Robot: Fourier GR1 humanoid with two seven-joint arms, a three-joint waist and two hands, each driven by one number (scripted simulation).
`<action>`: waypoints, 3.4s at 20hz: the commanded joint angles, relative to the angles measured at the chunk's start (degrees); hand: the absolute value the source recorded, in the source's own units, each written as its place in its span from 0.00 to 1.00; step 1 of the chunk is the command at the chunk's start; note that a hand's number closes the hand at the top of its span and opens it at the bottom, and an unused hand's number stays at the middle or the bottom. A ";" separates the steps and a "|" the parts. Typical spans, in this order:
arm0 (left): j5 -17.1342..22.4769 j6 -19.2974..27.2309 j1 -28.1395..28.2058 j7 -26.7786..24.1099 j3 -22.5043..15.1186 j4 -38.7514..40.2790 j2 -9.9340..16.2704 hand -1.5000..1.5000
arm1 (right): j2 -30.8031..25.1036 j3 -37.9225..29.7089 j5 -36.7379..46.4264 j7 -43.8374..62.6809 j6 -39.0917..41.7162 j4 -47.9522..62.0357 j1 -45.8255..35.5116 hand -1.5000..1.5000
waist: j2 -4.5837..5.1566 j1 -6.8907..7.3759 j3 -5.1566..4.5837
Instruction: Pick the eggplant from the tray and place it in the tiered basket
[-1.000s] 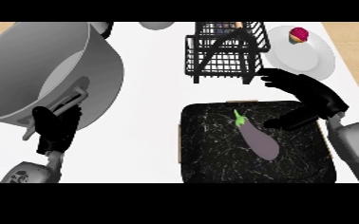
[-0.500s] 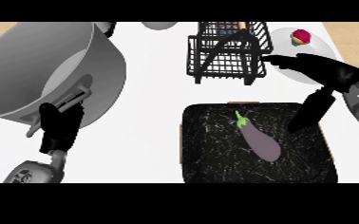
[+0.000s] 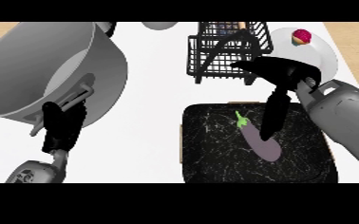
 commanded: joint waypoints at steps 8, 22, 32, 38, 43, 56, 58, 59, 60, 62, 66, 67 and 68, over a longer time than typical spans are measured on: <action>5.04 -5.79 -2.27 -0.22 -0.39 0.89 -5.26 0.50 | 5.87 11.24 2.36 13.86 0.02 -0.68 -1.69 0.00 | 0.50 -1.55 -1.06; 2.66 -5.37 -0.35 1.21 -1.57 -2.15 -7.58 0.50 | 0.84 14.89 3.09 13.87 -1.78 -1.60 1.39 0.00 | 0.40 -1.66 -0.92; 3.89 -7.76 -1.52 1.04 1.74 -0.06 -7.49 0.50 | -2.95 15.12 8.15 10.50 -3.57 -4.37 5.27 0.00 | 0.49 -1.80 -0.88; 3.25 -8.35 -2.32 2.13 1.73 -0.52 -8.24 0.50 | 0.04 14.63 11.44 9.11 -6.46 -2.18 8.24 0.00 | 0.57 -1.23 -0.84; 2.45 -8.96 -2.99 0.54 2.10 1.89 -9.66 0.50 | 0.40 13.77 13.46 7.59 -6.44 -0.96 10.65 0.00 | 0.62 -1.08 -0.84; 0.07 -9.43 -2.41 2.47 2.53 -1.24 -10.50 0.50 | 4.91 13.29 23.03 1.12 -9.02 6.35 16.53 0.00 | 0.60 -0.58 -0.79; 1.56 -11.18 -2.78 1.34 4.78 1.80 -10.15 0.50 | 3.90 11.35 22.18 0.52 -8.21 4.38 18.16 0.00 | 0.58 -0.93 -0.82; 2.57 -12.19 -1.47 1.38 4.79 0.52 -10.08 0.50 | 3.04 11.23 22.22 -2.36 -6.92 5.73 18.10 0.00 | 0.60 -0.70 -0.81; -0.54 -9.79 -3.84 0.81 3.06 3.67 -12.38 0.50 | 2.47 12.18 23.97 -3.38 -7.67 5.14 19.78 0.00 | 0.65 -1.18 -0.81; -0.11 -10.78 -2.10 0.27 3.66 1.86 -11.85 0.50 | 5.91 11.68 23.36 -2.04 -5.85 7.17 18.65 0.00 | 0.62 -0.65 -0.81; 0.86 -11.34 -1.70 3.77 4.62 -1.15 -10.86 0.50 | 7.34 11.17 23.56 -7.11 -6.19 5.91 20.65 1.00 | 0.54 -0.46 -0.78; 0.70 -11.63 -1.74 3.37 5.44 -0.24 -10.25 0.50 | 6.06 11.24 23.84 -7.96 -4.88 4.08 21.16 1.00 | 0.52 -0.66 -0.80; 1.34 -12.73 -3.41 1.23 5.82 2.36 -11.12 0.50 | 8.14 12.26 25.85 -8.14 -6.73 5.53 20.98 1.00 | 0.67 -0.77 -0.81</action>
